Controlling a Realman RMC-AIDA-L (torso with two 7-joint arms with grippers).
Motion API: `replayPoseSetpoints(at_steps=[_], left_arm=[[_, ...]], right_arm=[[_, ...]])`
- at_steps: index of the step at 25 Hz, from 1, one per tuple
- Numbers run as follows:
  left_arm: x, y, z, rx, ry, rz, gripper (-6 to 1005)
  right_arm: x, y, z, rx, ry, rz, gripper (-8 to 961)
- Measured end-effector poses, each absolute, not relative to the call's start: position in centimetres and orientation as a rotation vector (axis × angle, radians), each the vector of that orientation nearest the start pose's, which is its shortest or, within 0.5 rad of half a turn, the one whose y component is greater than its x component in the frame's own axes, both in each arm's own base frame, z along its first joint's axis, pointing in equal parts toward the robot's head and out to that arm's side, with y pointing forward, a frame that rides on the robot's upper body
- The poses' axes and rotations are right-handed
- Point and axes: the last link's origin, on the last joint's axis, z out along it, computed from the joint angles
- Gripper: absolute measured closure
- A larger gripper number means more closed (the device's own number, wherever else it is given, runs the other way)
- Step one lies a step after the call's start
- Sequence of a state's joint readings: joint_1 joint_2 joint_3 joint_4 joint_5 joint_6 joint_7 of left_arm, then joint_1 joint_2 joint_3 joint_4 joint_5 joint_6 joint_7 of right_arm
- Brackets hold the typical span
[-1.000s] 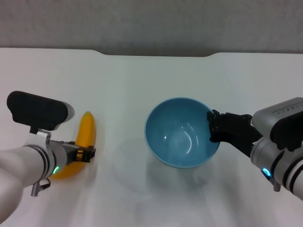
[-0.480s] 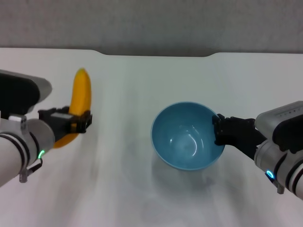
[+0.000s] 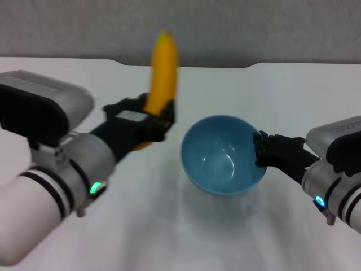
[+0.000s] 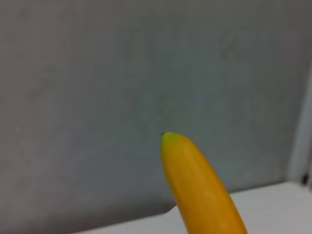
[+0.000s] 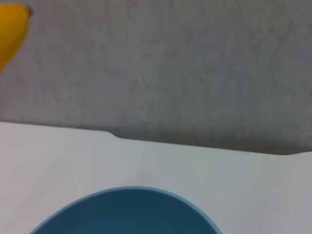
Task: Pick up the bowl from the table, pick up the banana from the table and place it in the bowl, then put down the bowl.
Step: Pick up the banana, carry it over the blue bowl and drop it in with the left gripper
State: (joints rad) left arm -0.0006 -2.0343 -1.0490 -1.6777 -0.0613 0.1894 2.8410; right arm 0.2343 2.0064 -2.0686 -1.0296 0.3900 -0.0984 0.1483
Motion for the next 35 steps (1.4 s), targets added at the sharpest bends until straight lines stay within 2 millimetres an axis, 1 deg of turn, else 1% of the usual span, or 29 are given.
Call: replayPoseSetpoints(at_steps=[2, 5, 8, 9, 11, 15, 16, 19, 27, 32, 35], left_arm=[[-12.6, 29.8, -3.2, -2.051, -0.681, -0.691, 488], [-11.0, 29.0, -3.4, -2.069, -0.634, -0.796, 488], [-10.0, 28.7, -3.4, -2.066, -0.617, -0.903, 487], [-10.0, 28.7, -3.4, -2.066, -0.617, -0.903, 487], [-9.8, 28.6, -3.7, -2.078, -0.610, -0.927, 487], [-9.8, 28.8, -4.3, -2.095, -0.601, -0.933, 488], [-10.2, 29.0, -4.8, -2.100, -0.604, -0.930, 488], [-10.6, 29.2, -5.1, -2.098, -0.617, -0.935, 488], [-11.5, 29.7, -5.6, -2.092, -0.658, -0.948, 487], [-11.6, 29.8, -5.9, -2.096, -0.670, -0.965, 487], [-11.9, 29.9, -6.1, -2.100, -0.681, -0.957, 487]], right_arm=[[25.4, 34.6, -6.9, -1.992, 0.868, 0.441, 886], [25.2, 34.8, -7.1, -1.993, 0.876, 0.456, 885], [24.3, 34.9, -7.6, -2.021, 0.868, 0.472, 884], [24.3, 34.9, -7.6, -2.021, 0.868, 0.472, 884], [23.4, 35.0, -8.2, -2.047, 0.872, 0.493, 883], [22.5, 34.8, -8.8, -2.074, 0.873, 0.512, 882], [22.1, 34.7, -8.9, -2.082, 0.868, 0.520, 882], [21.5, 34.6, -9.1, -2.094, 0.861, 0.536, 881], [20.9, 34.3, -9.2, -2.106, 0.852, 0.553, 879], [21.0, 34.3, -9.2, -2.107, 0.851, 0.550, 878], [20.6, 34.3, -9.2, -2.114, 0.847, 0.558, 877]])
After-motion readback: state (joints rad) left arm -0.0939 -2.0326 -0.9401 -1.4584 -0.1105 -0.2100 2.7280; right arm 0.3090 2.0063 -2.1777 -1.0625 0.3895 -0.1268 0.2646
